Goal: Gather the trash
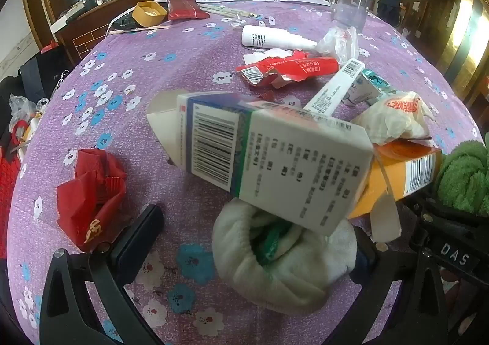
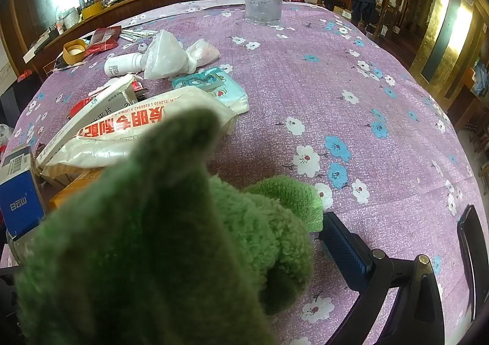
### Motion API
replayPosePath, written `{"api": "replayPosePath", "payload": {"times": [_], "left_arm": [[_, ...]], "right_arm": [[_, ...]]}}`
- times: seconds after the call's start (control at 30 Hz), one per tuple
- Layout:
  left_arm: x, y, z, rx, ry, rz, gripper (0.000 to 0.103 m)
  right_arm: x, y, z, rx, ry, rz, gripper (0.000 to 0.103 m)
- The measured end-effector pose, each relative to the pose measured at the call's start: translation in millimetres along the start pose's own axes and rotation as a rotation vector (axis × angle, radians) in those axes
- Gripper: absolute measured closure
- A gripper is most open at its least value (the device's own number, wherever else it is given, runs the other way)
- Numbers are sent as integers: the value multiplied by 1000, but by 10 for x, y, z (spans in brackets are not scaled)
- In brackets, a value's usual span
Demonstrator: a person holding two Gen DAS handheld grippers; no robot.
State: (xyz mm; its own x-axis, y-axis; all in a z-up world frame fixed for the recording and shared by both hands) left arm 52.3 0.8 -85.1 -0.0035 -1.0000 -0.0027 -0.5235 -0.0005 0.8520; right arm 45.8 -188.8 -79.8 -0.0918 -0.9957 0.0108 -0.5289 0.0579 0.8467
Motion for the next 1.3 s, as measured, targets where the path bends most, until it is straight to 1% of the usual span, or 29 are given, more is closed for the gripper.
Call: {"api": "replayPosePath", "payload": {"times": [0.07, 0.13, 0.17, 0.23, 0.27, 0.3, 0.37, 0.43, 0.5, 0.57, 0.63, 0.7, 0.77, 0.8, 0.87, 0.93, 1.03, 1.3], "left_arm": [[-29, 22, 29, -24, 6, -9, 0], [-7, 127, 50, -52, -13, -16, 0], [28, 184, 56, -46, -25, -9, 0], [34, 397, 59, 3, -63, 21, 0], [28, 572, 117, 50, -76, 23, 0], [-5, 642, 147, 70, -80, 28, 0], [-94, 768, 164, 80, -73, 43, 0], [-188, 903, 173, 113, -62, 54, 0], [-299, 1010, 160, 137, -66, 44, 0], [-378, 1115, 131, 165, -84, 34, 0], [-497, 1221, 128, 194, -86, 9, 0], [-530, 1304, 154, 219, -89, 23, 0], [-568, 1414, 167, 262, -87, 5, 0], [-571, 1469, 166, 288, -101, 6, 0], [-587, 1529, 161, 305, -127, -7, 0], [-640, 1597, 150, 327, -134, -22, 0], [-760, 1626, 181, 324, -124, -35, 0], [-1067, 1699, 281, 325, -77, -82, 0]], "right_arm": [[-18, 10, 25, -21, 24, -14, 0], [-23, 40, 101, -82, 42, -26, 0], [8, 53, 132, -101, 45, -27, 0], [81, 203, 217, -108, 56, -25, 0], [113, 293, 246, -101, 56, -28, 0], [160, 401, 263, -89, 49, -32, 0], [246, 608, 300, -61, 36, -32, 0], [295, 804, 329, -33, 30, -34, 0], [303, 987, 321, -1, 26, -28, 0], [238, 1162, 306, 34, 37, -36, 0], [123, 1327, 257, 67, 50, -30, 0], [-27, 1491, 242, 103, 74, -51, 0], [-168, 1690, 210, 171, 110, -54, 0], [-226, 1752, 227, 199, 126, -62, 0], [-377, 1886, 249, 246, 183, -66, 0], [-493, 1909, 291, 241, 217, -77, 0], [-625, 1917, 348, 227, 227, -108, 0], [-845, 1968, 285, 242, 244, -160, 0]]}}
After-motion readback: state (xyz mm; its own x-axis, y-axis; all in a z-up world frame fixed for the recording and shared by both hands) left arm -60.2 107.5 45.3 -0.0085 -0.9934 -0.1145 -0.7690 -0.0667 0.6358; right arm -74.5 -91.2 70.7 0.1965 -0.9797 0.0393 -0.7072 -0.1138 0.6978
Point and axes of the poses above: each gripper's, at about its wrist camera, not at the fingertips, and y roughly against the way its jaws point, x to its right, z to its underside, the point moved 10 cm from there along -y, roughly the way its jaws point, and after that the axes turned 1 degree about -y, right-handed, at the moved point
